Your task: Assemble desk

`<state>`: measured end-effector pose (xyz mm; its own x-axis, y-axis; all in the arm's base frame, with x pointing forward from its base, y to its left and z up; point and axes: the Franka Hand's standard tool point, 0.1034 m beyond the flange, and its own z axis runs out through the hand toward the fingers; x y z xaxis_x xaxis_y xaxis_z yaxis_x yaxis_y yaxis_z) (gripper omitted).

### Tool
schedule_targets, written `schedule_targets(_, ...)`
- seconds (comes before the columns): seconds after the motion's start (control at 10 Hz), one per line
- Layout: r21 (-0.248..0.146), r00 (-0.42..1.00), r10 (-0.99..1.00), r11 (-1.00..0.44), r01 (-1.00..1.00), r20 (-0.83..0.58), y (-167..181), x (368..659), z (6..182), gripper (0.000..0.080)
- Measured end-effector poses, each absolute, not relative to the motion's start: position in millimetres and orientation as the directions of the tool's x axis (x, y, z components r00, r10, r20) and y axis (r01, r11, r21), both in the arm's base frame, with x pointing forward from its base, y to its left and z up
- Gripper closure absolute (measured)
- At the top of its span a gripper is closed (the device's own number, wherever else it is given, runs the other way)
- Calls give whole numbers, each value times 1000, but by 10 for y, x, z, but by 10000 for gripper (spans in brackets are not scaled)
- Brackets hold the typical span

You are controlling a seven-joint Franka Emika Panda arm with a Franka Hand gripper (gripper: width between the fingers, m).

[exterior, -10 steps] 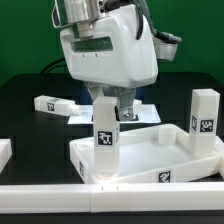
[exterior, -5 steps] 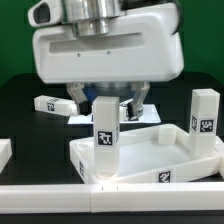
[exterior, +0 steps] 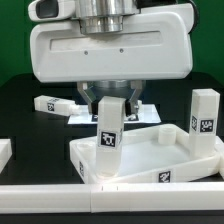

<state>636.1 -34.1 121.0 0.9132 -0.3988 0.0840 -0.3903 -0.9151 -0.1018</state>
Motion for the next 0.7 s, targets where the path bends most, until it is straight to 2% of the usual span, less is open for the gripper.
schedule_targets(0.2, -110, 865, -496, -866, -487, 72, -341, 6359, 1207, 508)
schedule_targets(0.4, -142, 597, -802, -592, -794, 7, -379, 6331, 1195, 509)
schedule_targets(0.6, -146, 357, -932, -345, -927, -61, -428, 6317, 1194, 509)
schedule_targets(0.7, -142, 311, -948, -299, -944, -68, -427, 6313, 1194, 509)
